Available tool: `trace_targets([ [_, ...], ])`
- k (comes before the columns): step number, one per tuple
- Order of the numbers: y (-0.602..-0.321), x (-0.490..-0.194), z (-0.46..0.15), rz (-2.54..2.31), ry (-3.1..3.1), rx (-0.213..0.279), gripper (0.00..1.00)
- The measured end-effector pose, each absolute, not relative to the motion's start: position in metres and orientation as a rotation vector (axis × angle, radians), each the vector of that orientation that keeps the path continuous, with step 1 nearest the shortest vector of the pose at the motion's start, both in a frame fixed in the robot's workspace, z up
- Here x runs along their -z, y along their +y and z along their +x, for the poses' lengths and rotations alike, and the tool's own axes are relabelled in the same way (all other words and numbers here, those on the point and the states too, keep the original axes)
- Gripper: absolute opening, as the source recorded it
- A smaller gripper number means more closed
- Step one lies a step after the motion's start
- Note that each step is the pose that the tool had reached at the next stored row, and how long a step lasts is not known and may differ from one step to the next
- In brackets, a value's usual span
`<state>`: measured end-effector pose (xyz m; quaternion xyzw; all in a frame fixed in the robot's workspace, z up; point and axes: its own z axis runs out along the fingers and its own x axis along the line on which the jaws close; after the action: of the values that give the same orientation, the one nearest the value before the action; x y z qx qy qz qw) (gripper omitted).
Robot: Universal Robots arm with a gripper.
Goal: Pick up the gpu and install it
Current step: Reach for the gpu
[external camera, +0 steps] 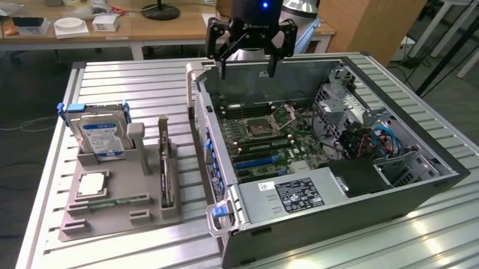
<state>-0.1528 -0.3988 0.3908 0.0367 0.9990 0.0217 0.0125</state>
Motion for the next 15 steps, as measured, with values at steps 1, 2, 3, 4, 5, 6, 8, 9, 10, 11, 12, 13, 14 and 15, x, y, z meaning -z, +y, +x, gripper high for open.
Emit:
trace_targets([
  [1,-0.3988,-0.3908,-0.1528,0.114,3.114,-0.068,0.99],
  [2,-0.3989,-0.3908,-0.1528,0.114,3.114,-0.068,0.99],
  [3,-0.3989,-0.3908,-0.1528,0.114,3.114,-0.068,0.99],
  [4,-0.3989,-0.3908,-0.1528,0.114,3.114,-0.068,0.99],
  [5,-0.3989,-0.3908,-0.1528,0.114,3.114,-0.068,0.99],
  [6,-0.3989,-0.3908,-0.1528,0.114,3.114,-0.068,0.99],
  [8,-0.3989,-0.3908,-0.1528,0.114,3.114,-0.068,0.99],
  [9,-0.3989,-0.3908,-0.1528,0.114,3.114,-0.068,0.99],
  [10,-0.3989,-0.3908,-0.1528,0.114,3.114,-0.068,0.99],
  [11,-0.3989,-0.3908,-0.1528,0.114,3.114,-0.068,0.99],
  [12,-0.3989,-0.3908,-0.1528,0.114,3.114,-0.068,0.99],
  [13,-0.3989,-0.3908,-0.1528,0.114,3.114,-0.068,0.97],
  [14,-0.3989,-0.3908,-0.1529,0.114,3.114,-0.068,0.97],
  [15,-0.3989,-0.3908,-0.1528,0.114,3.114,-0.068,0.85],
])
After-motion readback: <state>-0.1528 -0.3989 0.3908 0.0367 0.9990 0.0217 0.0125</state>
